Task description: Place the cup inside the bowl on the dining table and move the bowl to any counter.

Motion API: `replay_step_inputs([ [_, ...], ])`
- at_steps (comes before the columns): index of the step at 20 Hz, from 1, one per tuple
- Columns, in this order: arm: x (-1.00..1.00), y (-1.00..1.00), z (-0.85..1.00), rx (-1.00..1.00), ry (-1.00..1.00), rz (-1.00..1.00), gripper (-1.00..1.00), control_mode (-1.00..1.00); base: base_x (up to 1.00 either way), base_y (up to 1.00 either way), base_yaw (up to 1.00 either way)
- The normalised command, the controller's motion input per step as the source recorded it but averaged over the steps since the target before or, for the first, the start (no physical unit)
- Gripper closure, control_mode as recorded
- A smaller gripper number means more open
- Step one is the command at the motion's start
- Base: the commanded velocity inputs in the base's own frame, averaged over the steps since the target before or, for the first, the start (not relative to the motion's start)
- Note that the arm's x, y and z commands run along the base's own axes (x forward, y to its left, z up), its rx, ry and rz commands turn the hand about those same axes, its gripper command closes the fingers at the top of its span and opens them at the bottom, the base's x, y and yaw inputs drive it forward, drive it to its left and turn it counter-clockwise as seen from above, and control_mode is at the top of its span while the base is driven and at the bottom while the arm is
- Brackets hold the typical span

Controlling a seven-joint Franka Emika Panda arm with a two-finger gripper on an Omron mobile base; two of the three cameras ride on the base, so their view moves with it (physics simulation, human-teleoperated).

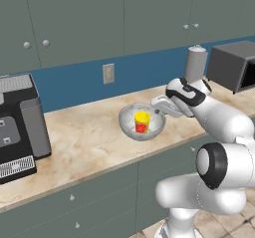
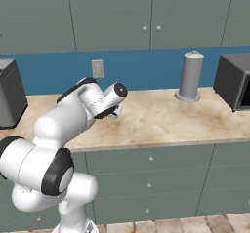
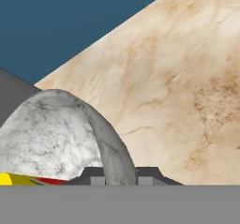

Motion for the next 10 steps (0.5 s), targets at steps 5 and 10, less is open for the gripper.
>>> replay_step_inputs([
  [5,0.00,0.00,0.00,0.00,0.00,0.00,1.00,1.00,0.00,0.00,0.00],
  [10,0.00,0.00,0.00,0.00,0.00,0.00,1.00,-1.00,0.00,0.00,0.00],
])
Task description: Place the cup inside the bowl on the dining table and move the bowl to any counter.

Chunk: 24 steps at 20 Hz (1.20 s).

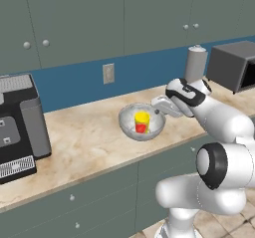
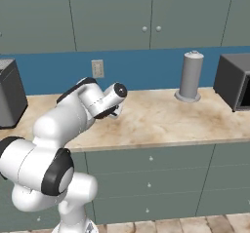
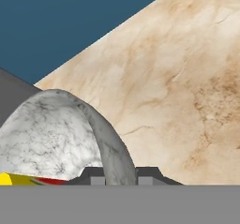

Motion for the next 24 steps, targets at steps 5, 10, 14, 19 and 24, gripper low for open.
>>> replay_step_inputs([
  [5,0.00,0.00,-0.10,0.01,0.00,0.00,1.00,-1.00,0.00,0.00,0.00],
  [10,0.00,0.00,-0.05,0.01,0.05,0.00,1.00,-1.00,0.00,0.00,0.00],
  [14,0.00,0.00,-0.03,0.00,0.04,0.00,1.00,-1.00,0.00,0.00,0.00],
  [19,0.03,0.00,-0.05,0.01,0.04,0.00,1.00,-1.00,0.00,0.00,0.00],
  [24,0.00,-0.02,-0.02,0.01,0.00,0.00,1.00,-1.00,0.00,0.00,0.00],
])
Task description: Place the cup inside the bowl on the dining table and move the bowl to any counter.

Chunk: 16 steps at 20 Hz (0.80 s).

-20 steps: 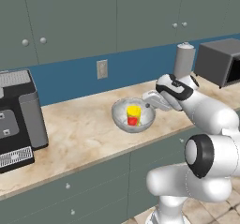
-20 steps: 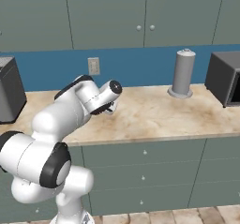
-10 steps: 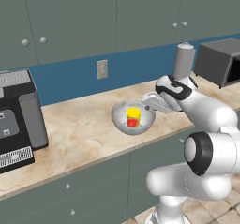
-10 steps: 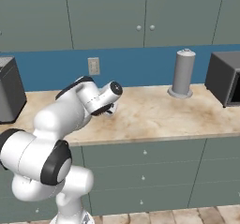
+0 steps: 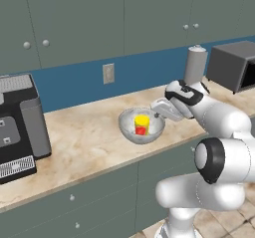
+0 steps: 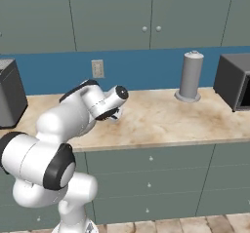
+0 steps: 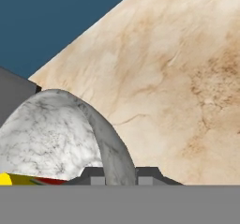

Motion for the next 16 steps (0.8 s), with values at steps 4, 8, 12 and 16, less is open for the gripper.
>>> replay_step_inputs([
  [4,0.04,0.01,-0.11,0.00,-0.01,0.00,1.00,-1.00,0.00,0.00,0.00],
  [8,0.12,0.10,0.00,0.00,-0.02,0.00,1.00,-1.00,0.00,0.00,0.00],
  [12,0.16,0.11,0.00,0.00,-0.01,0.00,1.00,-1.00,0.00,0.00,0.00],
  [16,0.21,0.15,0.00,0.00,0.00,0.00,1.00,-1.00,0.00,0.00,0.00],
])
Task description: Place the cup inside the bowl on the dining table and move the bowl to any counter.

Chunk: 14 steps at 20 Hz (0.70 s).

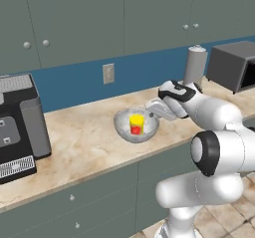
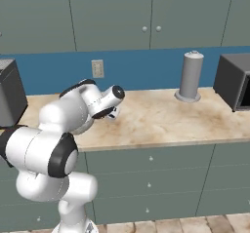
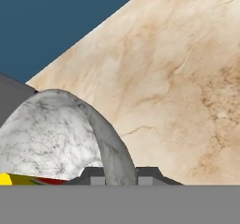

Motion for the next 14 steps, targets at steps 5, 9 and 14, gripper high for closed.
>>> replay_step_inputs([
  [5,0.22,0.16,0.02,0.00,0.00,0.00,1.00,-1.00,0.00,0.00,0.00],
  [9,0.24,0.03,0.11,-0.02,0.00,0.00,1.00,-1.00,0.00,0.00,0.00],
  [14,0.33,0.00,0.09,-0.01,0.00,0.00,1.00,-1.00,0.00,0.00,0.00],
])
